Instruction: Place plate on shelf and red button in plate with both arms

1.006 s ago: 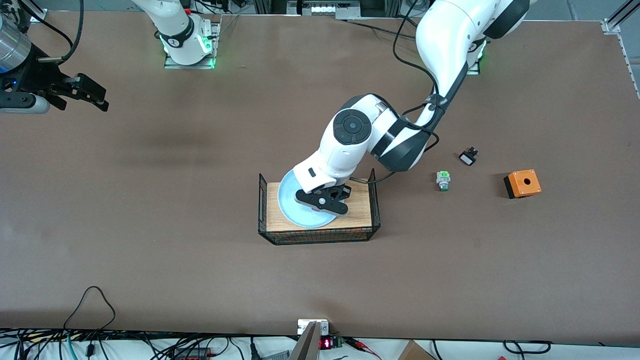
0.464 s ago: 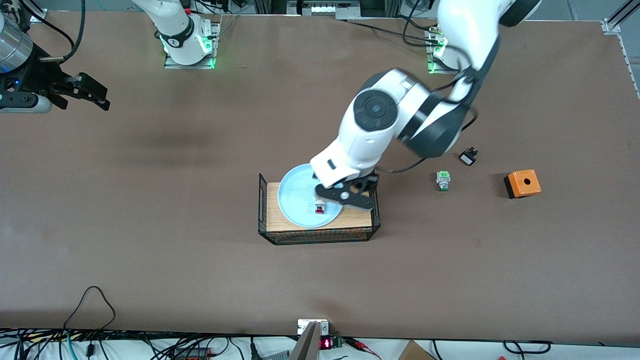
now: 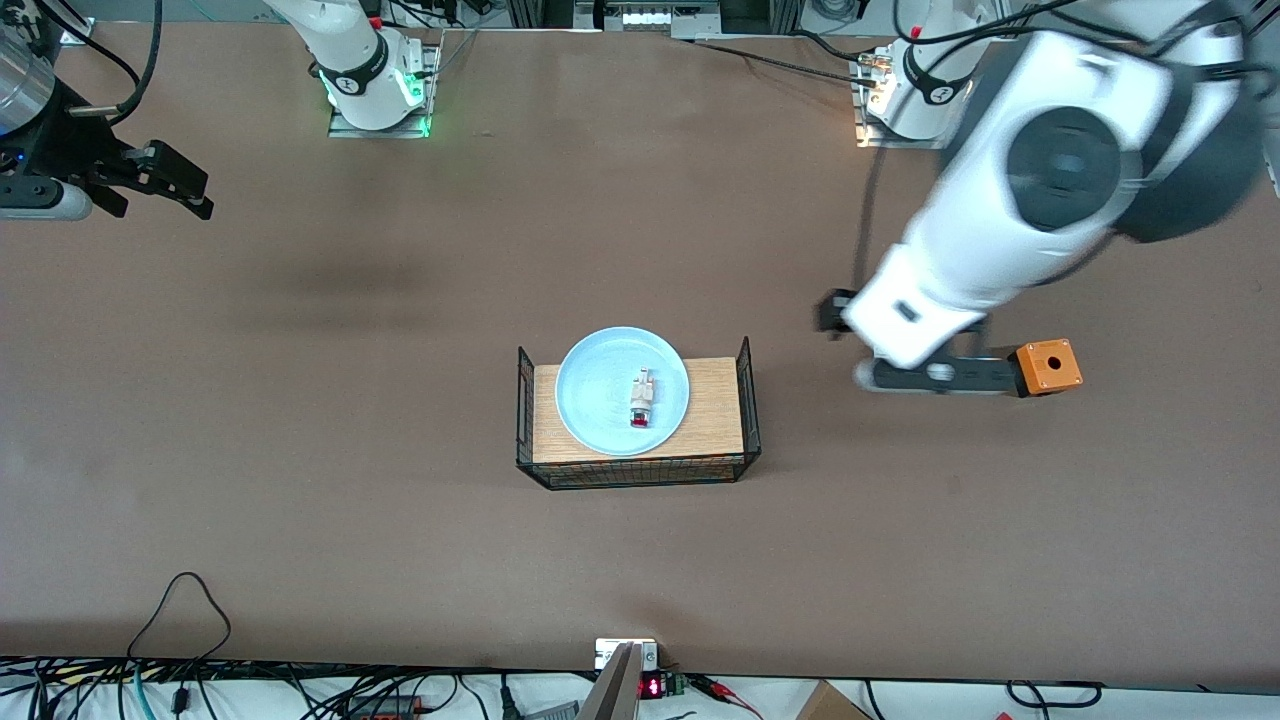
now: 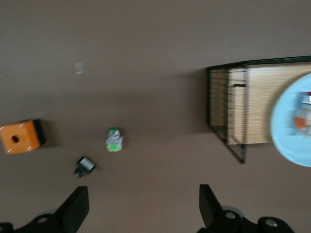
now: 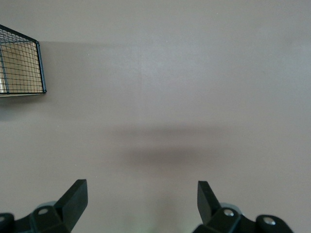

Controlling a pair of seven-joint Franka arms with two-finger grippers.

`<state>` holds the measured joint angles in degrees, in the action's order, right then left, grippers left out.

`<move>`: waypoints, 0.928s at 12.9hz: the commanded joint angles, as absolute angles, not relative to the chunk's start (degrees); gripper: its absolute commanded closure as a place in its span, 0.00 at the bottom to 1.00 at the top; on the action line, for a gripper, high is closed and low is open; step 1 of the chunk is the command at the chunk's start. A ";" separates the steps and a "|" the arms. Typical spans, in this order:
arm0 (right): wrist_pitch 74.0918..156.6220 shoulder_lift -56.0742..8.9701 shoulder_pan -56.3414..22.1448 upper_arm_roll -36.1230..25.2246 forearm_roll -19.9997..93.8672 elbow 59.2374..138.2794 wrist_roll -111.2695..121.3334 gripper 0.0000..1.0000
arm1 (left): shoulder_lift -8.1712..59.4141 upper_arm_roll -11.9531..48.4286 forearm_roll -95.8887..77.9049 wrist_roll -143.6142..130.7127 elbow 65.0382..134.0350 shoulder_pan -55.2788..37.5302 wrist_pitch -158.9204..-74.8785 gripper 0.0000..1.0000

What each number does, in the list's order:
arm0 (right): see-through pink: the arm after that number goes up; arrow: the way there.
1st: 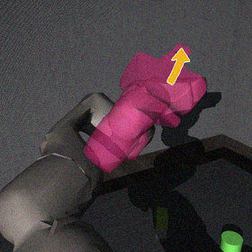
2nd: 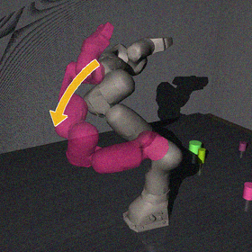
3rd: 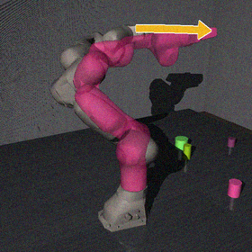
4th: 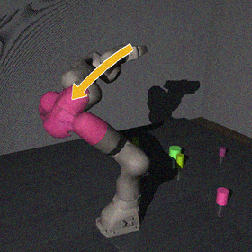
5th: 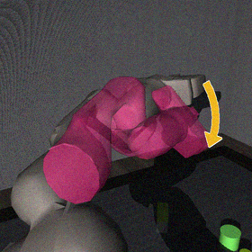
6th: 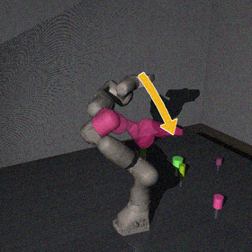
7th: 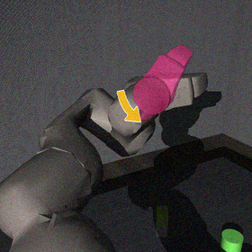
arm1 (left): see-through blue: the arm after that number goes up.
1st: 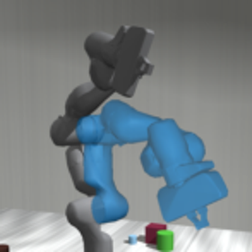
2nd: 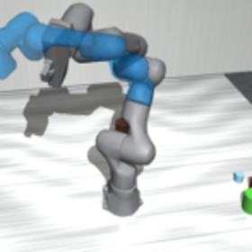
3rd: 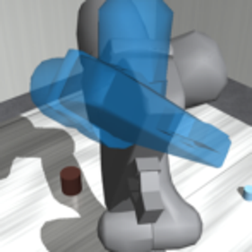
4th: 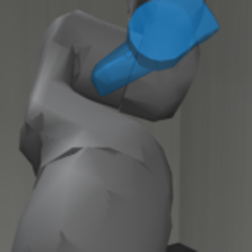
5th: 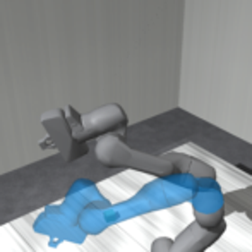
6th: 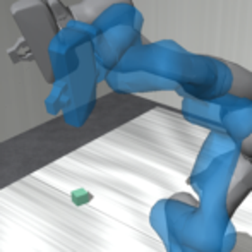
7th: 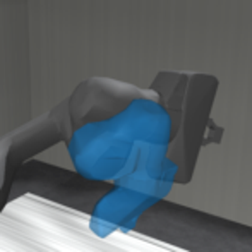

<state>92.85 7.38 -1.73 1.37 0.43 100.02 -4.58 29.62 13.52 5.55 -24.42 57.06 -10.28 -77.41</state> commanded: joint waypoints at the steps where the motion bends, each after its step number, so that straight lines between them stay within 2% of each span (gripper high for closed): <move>1: 92.11 7.73 -1.67 1.67 0.35 98.79 -5.36 0.00 | 23.85 13.80 5.36 -22.60 63.42 -5.38 -76.11 0.00; 4: 92.37 7.47 -1.84 1.84 0.44 98.44 -5.45 0.00 | 9.45 9.25 0.53 -8.13 84.56 -1.32 -90.21 0.00; 7: 92.02 7.47 -2.29 1.85 0.35 98.53 -5.45 0.00 | 0.29 3.98 0.44 -2.83 98.49 -1.84 -100.43 0.00; 9: 91.93 7.56 -2.11 1.50 0.44 98.53 -5.36 0.00 | -2.98 0.19 0.53 6.46 101.86 -5.26 -101.78 0.00; 12: 90.62 7.74 -2.20 1.67 0.44 98.53 -5.45 0.00 | -2.11 -0.09 1.32 7.38 100.38 -5.80 -100.29 0.00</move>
<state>92.60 7.37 -1.98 1.58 0.42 99.18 -4.59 -1.47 0.96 1.64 5.42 99.67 -4.64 -99.89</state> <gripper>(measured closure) 0.000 0.000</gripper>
